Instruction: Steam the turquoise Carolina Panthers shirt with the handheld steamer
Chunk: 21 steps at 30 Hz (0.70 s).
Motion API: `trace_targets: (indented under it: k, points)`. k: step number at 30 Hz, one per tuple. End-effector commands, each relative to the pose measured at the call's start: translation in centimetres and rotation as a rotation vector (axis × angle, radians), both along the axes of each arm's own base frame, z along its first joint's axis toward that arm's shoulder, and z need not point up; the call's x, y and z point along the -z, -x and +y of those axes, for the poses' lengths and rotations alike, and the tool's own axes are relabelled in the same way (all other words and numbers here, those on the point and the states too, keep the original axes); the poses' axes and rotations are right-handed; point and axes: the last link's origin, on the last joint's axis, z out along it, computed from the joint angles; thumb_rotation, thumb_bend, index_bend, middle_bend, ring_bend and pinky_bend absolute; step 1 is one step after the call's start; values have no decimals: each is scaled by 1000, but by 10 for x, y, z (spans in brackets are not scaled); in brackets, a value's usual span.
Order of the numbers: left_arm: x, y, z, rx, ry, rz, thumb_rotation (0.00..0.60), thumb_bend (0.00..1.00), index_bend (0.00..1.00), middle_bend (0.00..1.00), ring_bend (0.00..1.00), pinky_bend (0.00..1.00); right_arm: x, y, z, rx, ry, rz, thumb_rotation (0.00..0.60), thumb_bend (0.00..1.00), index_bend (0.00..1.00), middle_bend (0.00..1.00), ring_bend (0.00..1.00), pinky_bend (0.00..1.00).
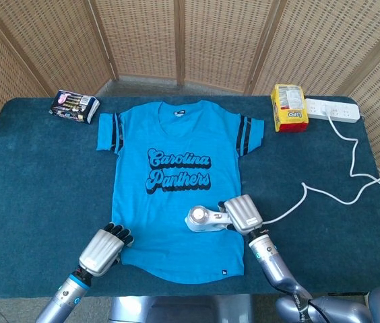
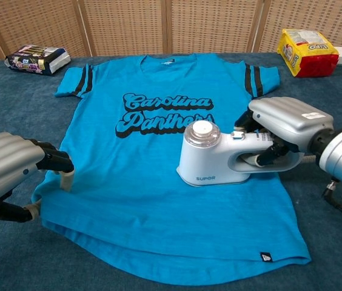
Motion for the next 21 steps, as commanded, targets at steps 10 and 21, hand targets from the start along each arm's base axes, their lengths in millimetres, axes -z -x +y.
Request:
trace_targets:
  k: [10, 21]
  points:
    - [2, 2, 0, -5, 8, 3, 543, 452, 552, 455, 392, 388, 37, -36, 8, -51, -80, -17, 600, 314, 693, 748, 801, 722]
    - [1, 2, -1, -4, 3, -3, 542, 453, 552, 455, 392, 387, 34, -38, 2, -72, -27, 33, 600, 314, 692, 748, 802, 721]
